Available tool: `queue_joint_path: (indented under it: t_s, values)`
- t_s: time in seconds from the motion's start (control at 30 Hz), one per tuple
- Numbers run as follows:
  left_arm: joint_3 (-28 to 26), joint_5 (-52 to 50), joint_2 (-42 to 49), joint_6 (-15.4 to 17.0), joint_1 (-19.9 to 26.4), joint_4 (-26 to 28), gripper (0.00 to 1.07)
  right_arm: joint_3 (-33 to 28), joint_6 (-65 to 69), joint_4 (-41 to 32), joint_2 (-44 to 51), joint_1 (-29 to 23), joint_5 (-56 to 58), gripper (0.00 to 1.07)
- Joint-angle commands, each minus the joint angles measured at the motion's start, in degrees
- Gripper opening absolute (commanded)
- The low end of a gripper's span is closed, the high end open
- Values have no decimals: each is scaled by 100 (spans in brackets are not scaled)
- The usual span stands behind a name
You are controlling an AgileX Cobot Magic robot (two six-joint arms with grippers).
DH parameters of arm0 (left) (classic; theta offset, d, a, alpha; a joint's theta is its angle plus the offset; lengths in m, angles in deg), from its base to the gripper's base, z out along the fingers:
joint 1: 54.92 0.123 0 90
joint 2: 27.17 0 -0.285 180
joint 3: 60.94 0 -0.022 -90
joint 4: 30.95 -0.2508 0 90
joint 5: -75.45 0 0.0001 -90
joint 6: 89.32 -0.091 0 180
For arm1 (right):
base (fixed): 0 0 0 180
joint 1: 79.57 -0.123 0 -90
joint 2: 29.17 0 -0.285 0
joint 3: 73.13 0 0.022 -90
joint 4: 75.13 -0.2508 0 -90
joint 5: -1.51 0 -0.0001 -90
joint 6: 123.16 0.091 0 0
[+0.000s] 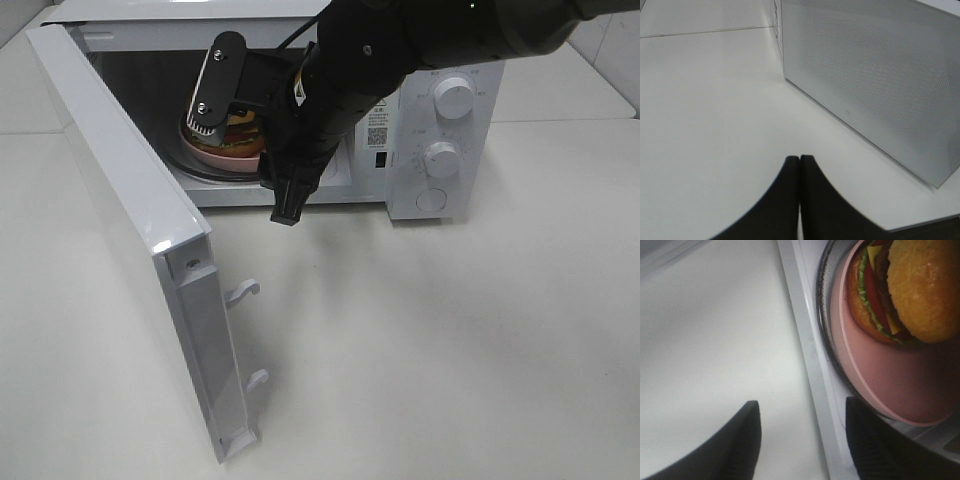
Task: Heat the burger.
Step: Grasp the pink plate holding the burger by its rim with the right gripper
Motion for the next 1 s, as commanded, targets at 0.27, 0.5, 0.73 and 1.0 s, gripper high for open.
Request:
queue_joint_path:
  t_s: [0.27,0.5,0.73,1.0]
  values:
    - [17,-74,115,0,11,23,0,40,516,1100,-34,0,-607,51]
    - [17,-74,115,0,11,23,0,34,504,1255,-212,-46,-670,56]
    - [17,-74,115,-6,11,23,0,34,533,1501,-372,-46,-773,58]
    - [17,-74,115,-6,11,23,0,34,561,1541,-630,-34,-877,58]
